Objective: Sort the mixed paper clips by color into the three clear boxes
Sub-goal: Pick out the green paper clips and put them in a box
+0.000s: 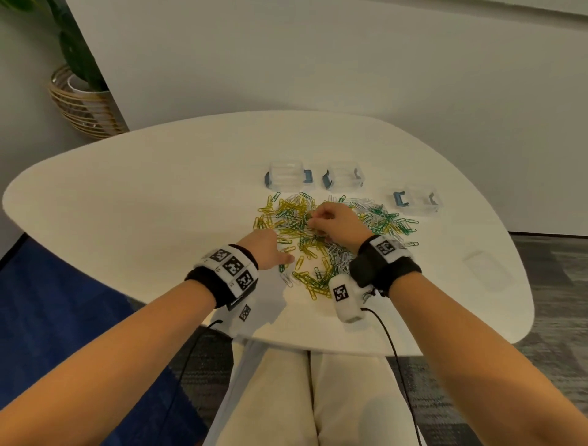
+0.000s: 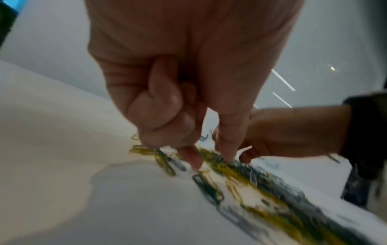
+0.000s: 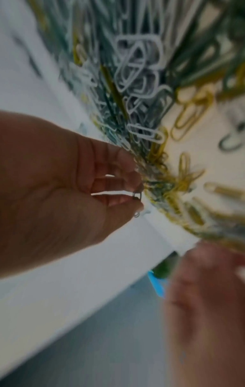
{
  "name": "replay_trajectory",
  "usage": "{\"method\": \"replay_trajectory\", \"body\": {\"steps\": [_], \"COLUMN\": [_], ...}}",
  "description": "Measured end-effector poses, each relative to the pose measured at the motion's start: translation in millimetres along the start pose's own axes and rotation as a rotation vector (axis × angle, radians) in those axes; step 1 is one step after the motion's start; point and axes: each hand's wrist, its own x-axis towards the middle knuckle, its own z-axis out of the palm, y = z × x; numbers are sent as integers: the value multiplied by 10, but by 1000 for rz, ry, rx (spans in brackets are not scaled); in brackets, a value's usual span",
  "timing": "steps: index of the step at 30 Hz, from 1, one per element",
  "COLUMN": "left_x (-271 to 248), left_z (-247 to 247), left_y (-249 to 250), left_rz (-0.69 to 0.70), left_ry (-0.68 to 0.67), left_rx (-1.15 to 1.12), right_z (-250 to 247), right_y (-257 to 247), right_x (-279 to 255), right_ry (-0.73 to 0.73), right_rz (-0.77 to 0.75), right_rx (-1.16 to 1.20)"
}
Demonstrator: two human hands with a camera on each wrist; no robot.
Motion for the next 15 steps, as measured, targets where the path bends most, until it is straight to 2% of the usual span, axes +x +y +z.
{"method": "replay_trajectory", "body": {"steps": [4, 6, 7, 8, 11, 12, 15], "left_x": [40, 79, 101, 109, 107, 100, 67], "left_z": [85, 82, 79, 67, 14, 0, -6], "left_y": [42, 22, -5, -36, -132, -160, -249], "left_rz": [3, 3, 11, 26, 87, 99, 104], "left_ry": [53, 39, 21, 10, 64, 78, 41], "left_rx": [4, -24, -38, -43, -102, -180, -548], "right_z": [-156, -175, -172, -155, -86, -48, 60], "right_y": [39, 57, 50, 43, -23, -43, -62], "right_x": [-154, -179, -174, -149, -71, -44, 7], "right_ry": [-150, -172, -168, -153, -112, -125, -170], "right_rz": [197, 257, 264, 240, -3, -78, -175], "right_rx": [773, 913, 850, 672, -132, -300, -510]}}
